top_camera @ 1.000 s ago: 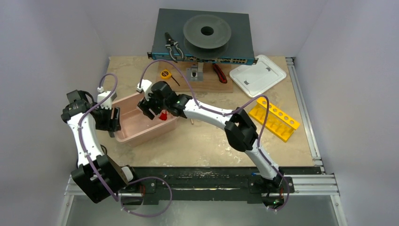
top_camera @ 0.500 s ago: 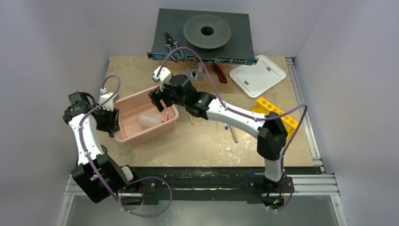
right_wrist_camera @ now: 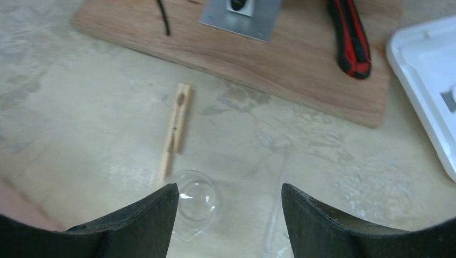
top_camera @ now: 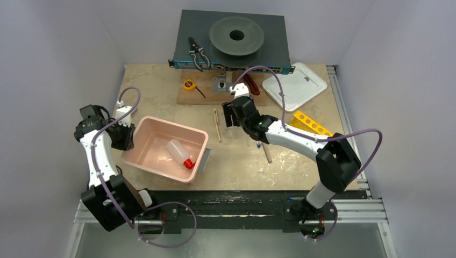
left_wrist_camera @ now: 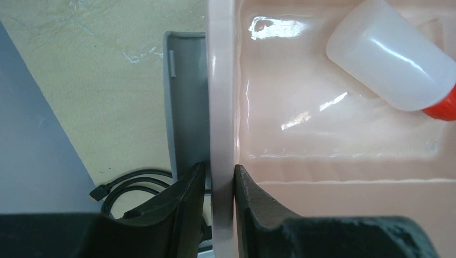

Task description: Organize the chemistry lab equipment

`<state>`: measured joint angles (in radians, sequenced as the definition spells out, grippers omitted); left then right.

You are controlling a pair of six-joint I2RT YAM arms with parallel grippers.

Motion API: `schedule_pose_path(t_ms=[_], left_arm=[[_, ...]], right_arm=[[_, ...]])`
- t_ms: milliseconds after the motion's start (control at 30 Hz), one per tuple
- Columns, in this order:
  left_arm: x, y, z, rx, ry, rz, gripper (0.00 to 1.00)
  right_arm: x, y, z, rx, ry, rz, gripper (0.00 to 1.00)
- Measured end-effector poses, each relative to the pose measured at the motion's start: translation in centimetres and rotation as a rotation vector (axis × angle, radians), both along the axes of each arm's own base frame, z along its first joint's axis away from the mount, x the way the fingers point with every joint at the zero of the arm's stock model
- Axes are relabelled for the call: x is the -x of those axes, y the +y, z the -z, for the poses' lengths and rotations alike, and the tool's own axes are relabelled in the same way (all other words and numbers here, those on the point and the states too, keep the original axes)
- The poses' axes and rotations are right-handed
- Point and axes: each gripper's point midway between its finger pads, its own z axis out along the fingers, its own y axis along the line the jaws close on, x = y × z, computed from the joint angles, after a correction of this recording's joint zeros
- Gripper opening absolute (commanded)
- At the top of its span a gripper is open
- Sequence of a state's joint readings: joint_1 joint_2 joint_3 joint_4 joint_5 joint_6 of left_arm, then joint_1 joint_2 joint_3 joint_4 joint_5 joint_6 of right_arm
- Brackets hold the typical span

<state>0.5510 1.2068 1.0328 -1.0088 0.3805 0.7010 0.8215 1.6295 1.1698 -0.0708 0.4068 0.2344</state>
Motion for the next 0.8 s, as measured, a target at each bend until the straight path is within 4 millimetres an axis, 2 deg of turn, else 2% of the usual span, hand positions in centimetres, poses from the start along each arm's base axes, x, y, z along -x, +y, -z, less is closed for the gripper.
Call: schedule_pose_path(t_ms=[100, 233, 300, 400, 467, 600, 800], left_arm=[[0.1, 0.2, 0.3, -0.010, 0.010, -0.003, 0.29], [0.1, 0.3, 0.4, -0.016, 0.013, -0.007, 0.31], [0.1, 0.3, 0.4, -0.016, 0.010, -0.011, 0.30], [0.2, 0.2, 0.3, -0.008, 0.004, -0.031, 0.23], [0.2, 0.0, 0.3, 0.007, 0.004, -0.052, 0.16], [0.4, -0.5, 0.3, 0.043, 0.013, -0.082, 0.00], [0.3, -1.3, 0.5, 0.112, 0.027, -0.152, 0.00]], right_arm=[[-0.7, -1.9, 1.3, 0.007, 0.022, 0.072, 0.69], [-0.9, -1.6, 2.6, 0.007, 0.041, 0.088, 0.62], [-1.0, -1.5, 3.9, 0.021, 0.061, 0.094, 0.58], [-1.1, -1.6, 6.3, 0.051, 0.099, 0.105, 0.53], [-1.3, -1.9, 7.7, 0.069, 0.122, 0.115, 0.48], [-1.5, -2.2, 9.2, 0.087, 0.145, 0.128, 0.38], [-1.9, -2.1, 10.3, 0.091, 0.156, 0.135, 0.14]])
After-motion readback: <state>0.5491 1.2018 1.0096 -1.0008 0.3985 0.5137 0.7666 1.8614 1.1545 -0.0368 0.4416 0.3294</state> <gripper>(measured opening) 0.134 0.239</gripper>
